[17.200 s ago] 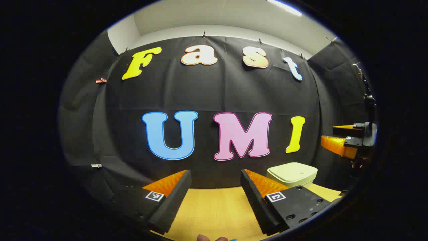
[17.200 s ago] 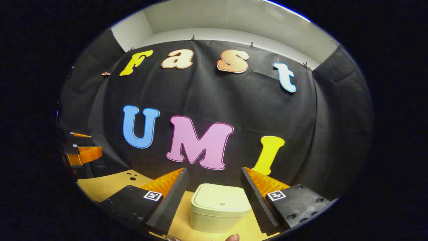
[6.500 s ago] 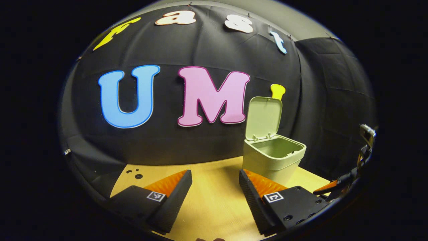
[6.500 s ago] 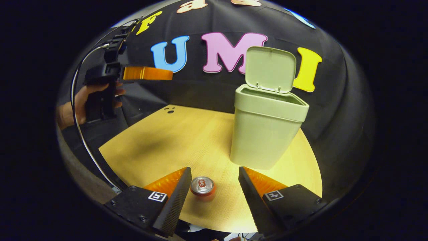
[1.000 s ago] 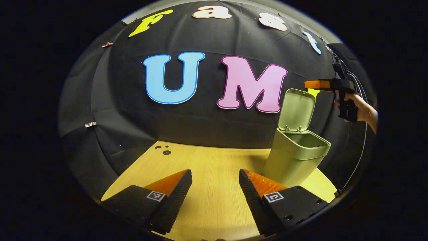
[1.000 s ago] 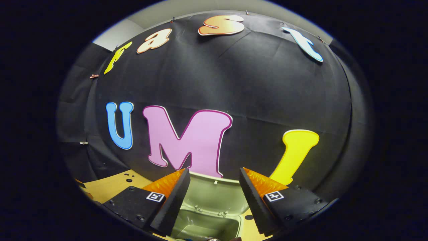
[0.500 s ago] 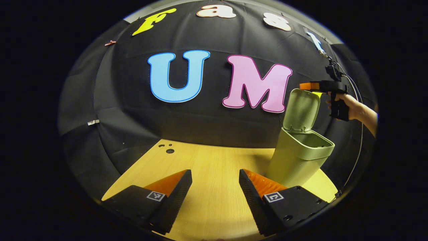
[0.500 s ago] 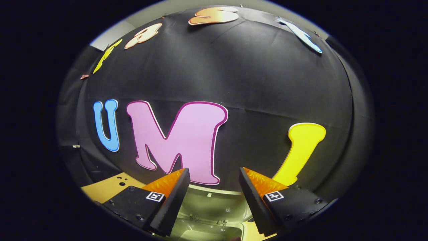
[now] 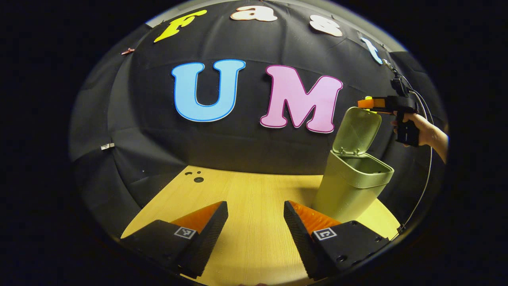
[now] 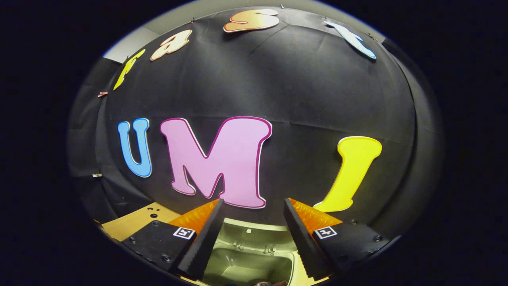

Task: Press the lid of the desktop garbage bin to open it, pick up the crumpled paper on the desktop and throw it into the bin, then pick up the pop can on the desktop and drop it into the bin, and finally close the garbage bin lid.

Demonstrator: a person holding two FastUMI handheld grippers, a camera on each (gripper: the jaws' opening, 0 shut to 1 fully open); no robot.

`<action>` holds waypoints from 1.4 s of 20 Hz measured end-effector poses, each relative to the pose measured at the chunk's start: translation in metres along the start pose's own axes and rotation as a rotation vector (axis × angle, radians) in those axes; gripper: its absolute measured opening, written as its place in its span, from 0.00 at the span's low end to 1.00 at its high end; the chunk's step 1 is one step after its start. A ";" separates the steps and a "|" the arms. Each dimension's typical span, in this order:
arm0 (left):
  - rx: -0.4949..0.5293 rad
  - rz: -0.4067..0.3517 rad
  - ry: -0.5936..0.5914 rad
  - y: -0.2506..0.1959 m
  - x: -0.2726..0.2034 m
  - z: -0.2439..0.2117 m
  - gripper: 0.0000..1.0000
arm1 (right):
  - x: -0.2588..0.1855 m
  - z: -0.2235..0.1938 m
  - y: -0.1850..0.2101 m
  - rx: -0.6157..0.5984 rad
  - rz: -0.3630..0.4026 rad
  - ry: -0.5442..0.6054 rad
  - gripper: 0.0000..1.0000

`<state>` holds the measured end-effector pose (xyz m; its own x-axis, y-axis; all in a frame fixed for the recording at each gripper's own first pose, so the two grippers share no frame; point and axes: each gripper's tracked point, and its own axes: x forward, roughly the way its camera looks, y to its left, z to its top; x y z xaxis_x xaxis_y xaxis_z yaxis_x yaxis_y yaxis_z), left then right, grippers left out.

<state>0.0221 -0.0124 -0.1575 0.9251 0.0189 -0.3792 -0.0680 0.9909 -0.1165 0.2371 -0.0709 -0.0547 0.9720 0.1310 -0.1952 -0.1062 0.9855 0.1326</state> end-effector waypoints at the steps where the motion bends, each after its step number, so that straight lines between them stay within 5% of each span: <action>1: 0.003 -0.010 -0.003 -0.002 0.001 0.000 0.92 | -0.009 -0.005 0.003 -0.004 0.001 0.011 0.93; 28: 0.042 -0.085 0.008 -0.012 0.002 -0.006 0.92 | -0.085 -0.171 0.038 -0.006 0.007 0.284 0.94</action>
<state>0.0225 -0.0245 -0.1620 0.9238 -0.0666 -0.3770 0.0268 0.9936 -0.1099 0.1145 -0.0265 -0.1998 0.8736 0.1620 -0.4588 -0.1147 0.9849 0.1294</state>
